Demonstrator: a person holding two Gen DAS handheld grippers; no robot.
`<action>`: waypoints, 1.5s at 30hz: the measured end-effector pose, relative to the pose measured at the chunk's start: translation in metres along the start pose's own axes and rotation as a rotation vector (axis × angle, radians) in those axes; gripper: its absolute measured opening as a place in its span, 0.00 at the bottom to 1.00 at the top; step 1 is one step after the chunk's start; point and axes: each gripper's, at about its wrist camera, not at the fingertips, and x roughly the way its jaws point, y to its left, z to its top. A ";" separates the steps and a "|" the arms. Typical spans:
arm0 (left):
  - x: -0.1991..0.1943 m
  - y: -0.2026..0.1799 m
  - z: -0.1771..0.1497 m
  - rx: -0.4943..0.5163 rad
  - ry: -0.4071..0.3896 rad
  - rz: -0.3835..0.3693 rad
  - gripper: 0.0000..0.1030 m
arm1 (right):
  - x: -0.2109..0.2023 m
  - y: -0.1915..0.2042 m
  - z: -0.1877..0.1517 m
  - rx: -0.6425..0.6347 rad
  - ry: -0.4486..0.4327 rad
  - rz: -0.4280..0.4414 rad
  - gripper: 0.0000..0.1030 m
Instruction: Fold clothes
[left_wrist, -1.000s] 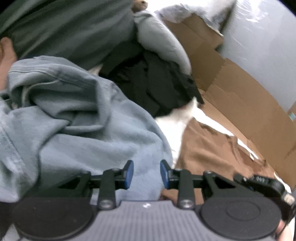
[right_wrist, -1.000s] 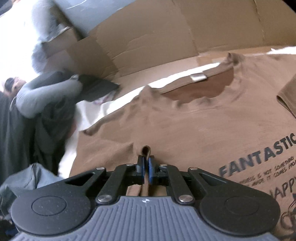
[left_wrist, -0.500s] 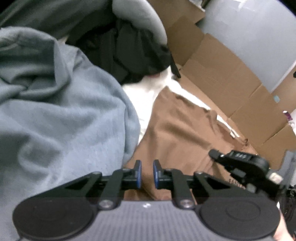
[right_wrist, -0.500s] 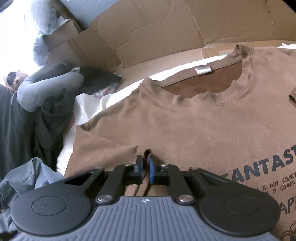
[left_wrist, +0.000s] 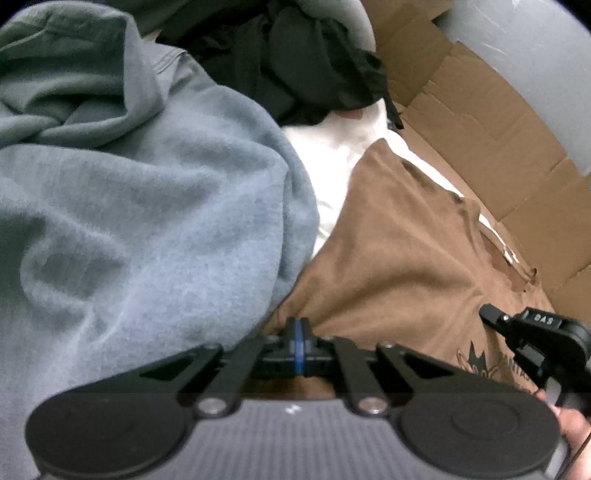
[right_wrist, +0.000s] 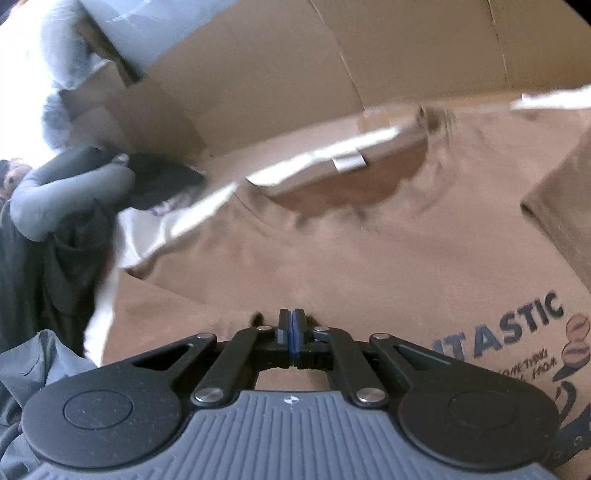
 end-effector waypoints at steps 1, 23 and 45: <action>-0.004 -0.002 0.001 0.008 -0.003 -0.008 0.03 | -0.001 -0.003 0.001 0.017 0.002 0.011 0.01; -0.012 -0.075 0.119 0.211 -0.126 0.058 0.50 | 0.004 -0.015 0.005 0.185 0.047 0.203 0.40; 0.106 -0.127 0.163 0.301 0.003 0.198 0.26 | 0.028 -0.019 0.001 0.167 0.101 0.273 0.03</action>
